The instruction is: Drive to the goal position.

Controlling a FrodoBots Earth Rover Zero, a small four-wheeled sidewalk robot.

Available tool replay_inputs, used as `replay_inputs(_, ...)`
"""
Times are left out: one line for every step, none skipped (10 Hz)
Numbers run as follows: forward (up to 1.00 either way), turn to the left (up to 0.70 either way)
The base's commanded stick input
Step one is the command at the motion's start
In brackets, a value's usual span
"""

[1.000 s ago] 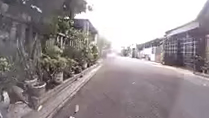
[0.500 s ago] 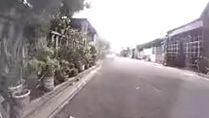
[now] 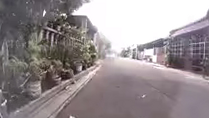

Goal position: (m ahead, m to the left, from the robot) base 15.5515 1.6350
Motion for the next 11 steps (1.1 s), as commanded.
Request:
replay_inputs(0.7,0.0)
replay_inputs(0.7,0.0)
replay_inputs(0.7,0.0)
replay_inputs(0.7,0.0)
replay_inputs(0.7,0.0)
replay_inputs(0.7,0.0)
replay_inputs(0.7,0.0)
replay_inputs(0.7,0.0)
replay_inputs(0.7,0.0)
replay_inputs(0.7,0.0)
replay_inputs(0.7,0.0)
